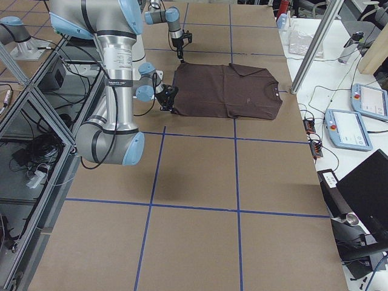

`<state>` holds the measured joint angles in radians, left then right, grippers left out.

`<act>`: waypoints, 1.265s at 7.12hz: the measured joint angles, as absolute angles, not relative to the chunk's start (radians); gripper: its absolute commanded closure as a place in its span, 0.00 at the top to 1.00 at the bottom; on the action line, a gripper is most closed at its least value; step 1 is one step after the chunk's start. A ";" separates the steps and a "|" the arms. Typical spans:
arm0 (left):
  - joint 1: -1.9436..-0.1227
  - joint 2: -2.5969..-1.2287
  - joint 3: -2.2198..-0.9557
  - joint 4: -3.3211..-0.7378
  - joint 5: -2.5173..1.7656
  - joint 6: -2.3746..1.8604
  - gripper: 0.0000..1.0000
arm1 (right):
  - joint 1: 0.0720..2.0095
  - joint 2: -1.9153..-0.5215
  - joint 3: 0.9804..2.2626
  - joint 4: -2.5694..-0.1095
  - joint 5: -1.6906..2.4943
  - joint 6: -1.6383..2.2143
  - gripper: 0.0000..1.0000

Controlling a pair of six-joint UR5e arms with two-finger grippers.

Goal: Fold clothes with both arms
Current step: 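Align both grippers on the hem corners and close them, then lift the hem with both grippers and carry it toward the collar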

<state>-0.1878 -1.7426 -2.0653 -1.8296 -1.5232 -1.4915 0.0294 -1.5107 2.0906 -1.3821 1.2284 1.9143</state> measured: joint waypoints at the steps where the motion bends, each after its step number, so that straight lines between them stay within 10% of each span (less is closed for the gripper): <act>1: -0.192 -1.742 -2.079 -1.821 -1.526 -1.491 0.00 | 0.037 -1.510 2.106 -1.385 1.233 1.911 0.00; 6: -0.216 -1.800 -2.593 -1.298 -1.671 -1.492 0.00 | 0.101 -1.414 2.668 -1.968 1.430 1.901 0.00; 9: -0.306 -1.885 -2.573 -1.224 -1.734 -1.378 0.00 | 0.215 -1.248 2.684 -2.153 1.536 1.802 0.00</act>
<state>-0.3059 -1.8852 -2.5734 -1.2237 -1.7344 -1.3782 0.2152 -1.2484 2.6841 -2.1531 1.5364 1.8023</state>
